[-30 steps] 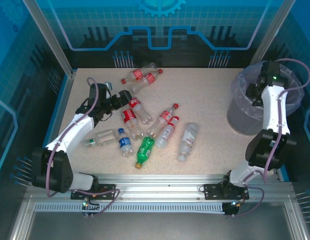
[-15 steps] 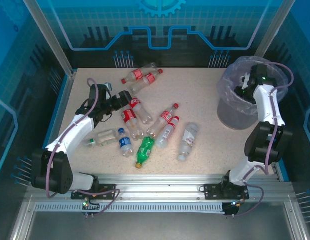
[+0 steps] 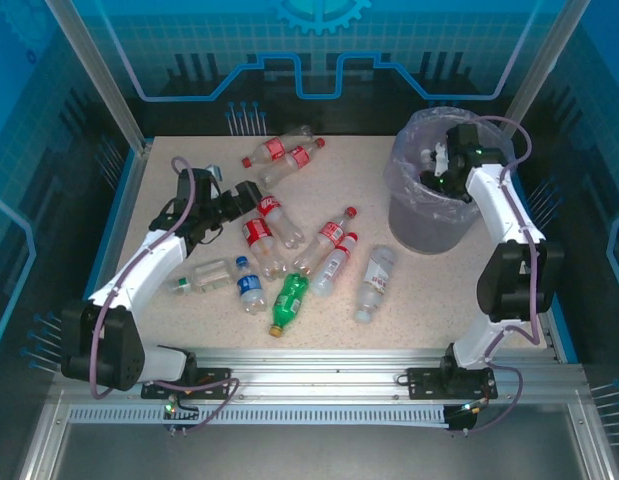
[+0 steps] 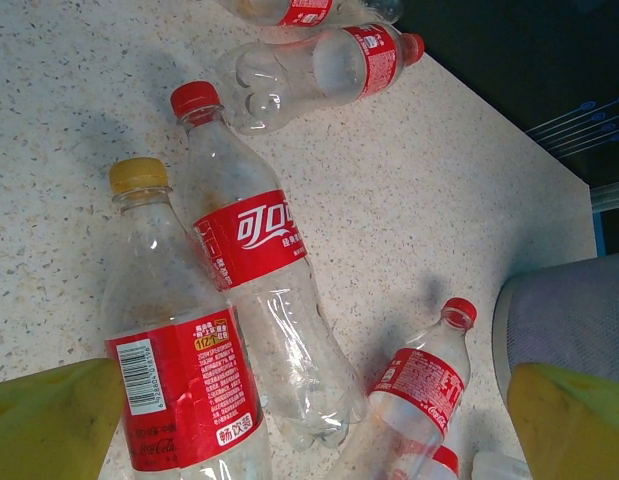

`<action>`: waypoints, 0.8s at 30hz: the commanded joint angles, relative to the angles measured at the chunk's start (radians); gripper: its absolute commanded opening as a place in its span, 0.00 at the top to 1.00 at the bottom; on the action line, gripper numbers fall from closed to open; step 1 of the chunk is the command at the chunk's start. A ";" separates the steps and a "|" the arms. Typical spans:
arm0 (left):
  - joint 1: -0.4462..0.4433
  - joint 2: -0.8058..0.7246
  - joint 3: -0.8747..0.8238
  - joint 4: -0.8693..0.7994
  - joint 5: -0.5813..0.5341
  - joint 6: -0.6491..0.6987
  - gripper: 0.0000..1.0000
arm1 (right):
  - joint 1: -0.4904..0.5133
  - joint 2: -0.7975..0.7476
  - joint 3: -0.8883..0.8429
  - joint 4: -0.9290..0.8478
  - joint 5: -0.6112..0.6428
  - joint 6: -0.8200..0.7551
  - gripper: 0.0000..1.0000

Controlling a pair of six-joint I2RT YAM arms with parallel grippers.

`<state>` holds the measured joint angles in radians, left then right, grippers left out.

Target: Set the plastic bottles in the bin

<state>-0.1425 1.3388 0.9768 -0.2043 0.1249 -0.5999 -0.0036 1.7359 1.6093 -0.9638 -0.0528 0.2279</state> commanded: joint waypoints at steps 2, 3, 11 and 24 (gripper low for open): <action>-0.006 -0.029 -0.013 -0.020 -0.015 0.018 0.01 | 0.013 -0.038 0.108 -0.049 0.087 0.030 0.44; -0.006 -0.029 -0.013 -0.017 -0.015 0.015 0.01 | 0.012 -0.046 0.130 -0.061 0.093 0.030 0.44; -0.006 -0.018 0.020 -0.030 -0.020 0.031 0.01 | 0.004 0.019 0.331 -0.219 0.245 -0.057 0.43; -0.005 -0.008 0.058 -0.121 -0.076 0.120 0.01 | -0.051 0.195 0.396 -0.206 0.113 -0.288 0.43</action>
<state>-0.1425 1.3350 0.9916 -0.2714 0.0784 -0.5385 -0.0555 1.8862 2.0163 -1.1076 0.1192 0.0105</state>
